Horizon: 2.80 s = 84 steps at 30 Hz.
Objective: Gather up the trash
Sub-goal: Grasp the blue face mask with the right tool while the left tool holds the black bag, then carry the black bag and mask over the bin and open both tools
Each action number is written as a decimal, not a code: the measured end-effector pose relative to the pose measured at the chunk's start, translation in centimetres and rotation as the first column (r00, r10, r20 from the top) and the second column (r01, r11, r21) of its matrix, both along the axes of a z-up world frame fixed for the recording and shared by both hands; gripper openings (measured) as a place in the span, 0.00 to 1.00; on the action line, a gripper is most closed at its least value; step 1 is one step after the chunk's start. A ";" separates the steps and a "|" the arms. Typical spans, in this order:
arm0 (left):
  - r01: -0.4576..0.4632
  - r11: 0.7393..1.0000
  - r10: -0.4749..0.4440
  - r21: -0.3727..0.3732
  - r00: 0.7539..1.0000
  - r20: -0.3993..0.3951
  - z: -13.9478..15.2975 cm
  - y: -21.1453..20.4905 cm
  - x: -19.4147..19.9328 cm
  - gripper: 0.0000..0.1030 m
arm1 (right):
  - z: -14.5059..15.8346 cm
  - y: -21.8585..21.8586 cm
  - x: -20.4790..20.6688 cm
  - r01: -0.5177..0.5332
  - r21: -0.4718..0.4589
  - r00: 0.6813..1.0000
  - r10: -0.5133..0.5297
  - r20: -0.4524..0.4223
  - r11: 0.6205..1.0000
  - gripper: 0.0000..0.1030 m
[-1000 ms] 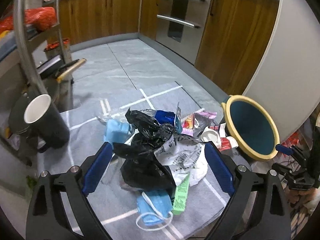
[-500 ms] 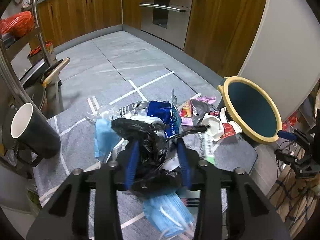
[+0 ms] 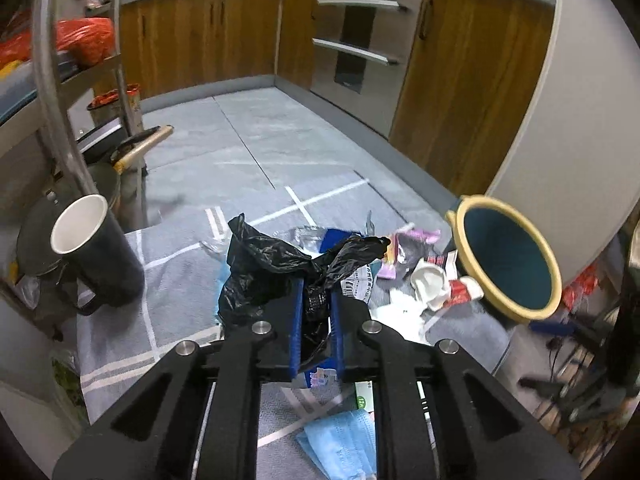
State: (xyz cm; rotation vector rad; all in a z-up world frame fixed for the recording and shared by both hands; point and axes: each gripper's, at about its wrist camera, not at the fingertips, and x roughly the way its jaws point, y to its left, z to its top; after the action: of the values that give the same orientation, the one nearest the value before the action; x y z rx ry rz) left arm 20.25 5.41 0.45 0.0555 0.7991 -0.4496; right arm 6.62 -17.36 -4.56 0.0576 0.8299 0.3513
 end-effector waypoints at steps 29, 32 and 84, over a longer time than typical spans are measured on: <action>-0.281 0.930 0.290 -0.237 0.957 0.003 4.2 9.4 -5.5 0.11 | -3.7 16.4 5.9 -0.288 -0.085 0.952 0.275 -0.137 0.954 0.11; -0.285 0.930 0.295 -0.233 0.956 0.008 4.5 9.1 -5.4 0.11 | -2.6 15.8 5.5 -0.276 -0.025 0.955 0.271 -0.125 0.961 0.07; 0.204 0.962 -0.191 -0.180 0.978 0.087 4.1 -16.0 -8.0 0.11 | 2.7 -18.2 -0.3 0.319 0.164 0.942 -0.331 0.051 0.934 0.06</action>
State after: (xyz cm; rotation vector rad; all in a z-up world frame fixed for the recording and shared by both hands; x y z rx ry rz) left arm 12.27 -10.59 4.57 -0.0258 0.6827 -0.7076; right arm 6.29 -35.54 -1.91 0.3202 0.7000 0.1024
